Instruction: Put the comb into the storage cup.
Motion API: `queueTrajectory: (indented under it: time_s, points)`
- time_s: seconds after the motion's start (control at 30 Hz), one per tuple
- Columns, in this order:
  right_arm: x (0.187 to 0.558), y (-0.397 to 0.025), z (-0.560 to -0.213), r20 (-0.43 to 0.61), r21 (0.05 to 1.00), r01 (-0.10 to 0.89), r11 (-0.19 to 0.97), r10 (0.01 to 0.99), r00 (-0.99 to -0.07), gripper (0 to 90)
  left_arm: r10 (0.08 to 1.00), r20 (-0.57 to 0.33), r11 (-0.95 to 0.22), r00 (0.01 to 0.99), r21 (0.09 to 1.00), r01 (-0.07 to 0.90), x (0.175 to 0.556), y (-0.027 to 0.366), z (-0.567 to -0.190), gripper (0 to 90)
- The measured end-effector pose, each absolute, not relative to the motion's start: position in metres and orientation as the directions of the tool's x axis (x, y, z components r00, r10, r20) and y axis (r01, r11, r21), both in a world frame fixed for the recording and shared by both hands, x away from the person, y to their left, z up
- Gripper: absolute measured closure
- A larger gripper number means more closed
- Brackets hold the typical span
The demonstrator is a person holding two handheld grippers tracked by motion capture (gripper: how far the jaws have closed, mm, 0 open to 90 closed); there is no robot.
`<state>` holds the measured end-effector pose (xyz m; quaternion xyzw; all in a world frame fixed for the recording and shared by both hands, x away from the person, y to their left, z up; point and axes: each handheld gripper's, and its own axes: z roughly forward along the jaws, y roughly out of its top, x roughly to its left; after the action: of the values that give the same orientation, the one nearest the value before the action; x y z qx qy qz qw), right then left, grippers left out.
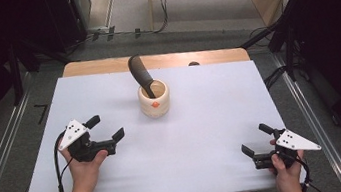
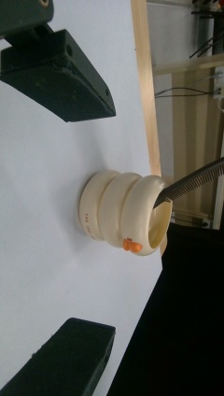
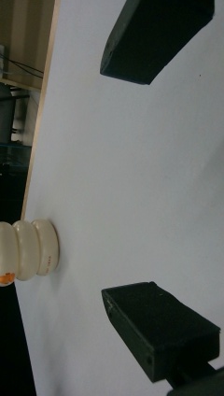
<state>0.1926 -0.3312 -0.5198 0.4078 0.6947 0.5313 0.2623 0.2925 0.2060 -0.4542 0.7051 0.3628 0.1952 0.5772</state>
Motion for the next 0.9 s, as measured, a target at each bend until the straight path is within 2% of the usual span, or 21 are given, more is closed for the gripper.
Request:
queueTrajectory:
  time_s: [0.9]
  points:
    - [0.192,-0.330,-0.520,0.064,0.952,0.287,0.107,0.847,-0.527,0.0,0.777,-0.098,-0.097,0.622,0.957,0.272,0.257,0.244,-0.462,0.0]
